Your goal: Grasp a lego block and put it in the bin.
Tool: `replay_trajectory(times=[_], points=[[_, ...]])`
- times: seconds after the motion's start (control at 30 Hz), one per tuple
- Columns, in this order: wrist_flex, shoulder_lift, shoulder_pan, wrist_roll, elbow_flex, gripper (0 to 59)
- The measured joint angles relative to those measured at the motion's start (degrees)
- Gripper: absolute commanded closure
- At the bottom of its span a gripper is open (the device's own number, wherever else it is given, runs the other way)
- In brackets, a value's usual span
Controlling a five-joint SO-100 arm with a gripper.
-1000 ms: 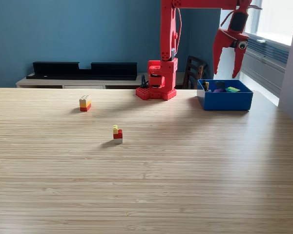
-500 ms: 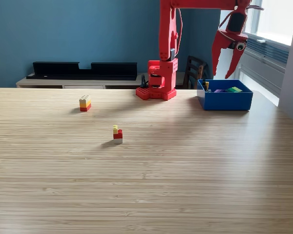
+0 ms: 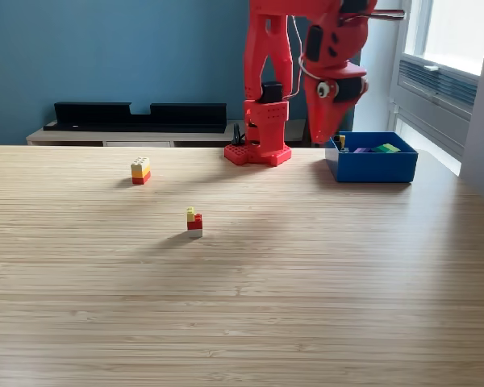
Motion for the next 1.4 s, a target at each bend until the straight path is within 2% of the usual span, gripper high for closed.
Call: replay_trajectory(times=[0.13, 0.33, 0.7, 1.4], points=[[-3.52, 0.00, 8.53, -2.46, 3.16, 58.5], [-5.54, 0.00, 15.12, -5.10, 4.04, 58.5], [-8.00, 0.00, 16.79, -6.15, 6.15, 58.5], [-8.53, 0.00, 16.70, -7.03, 7.73, 58.5]])
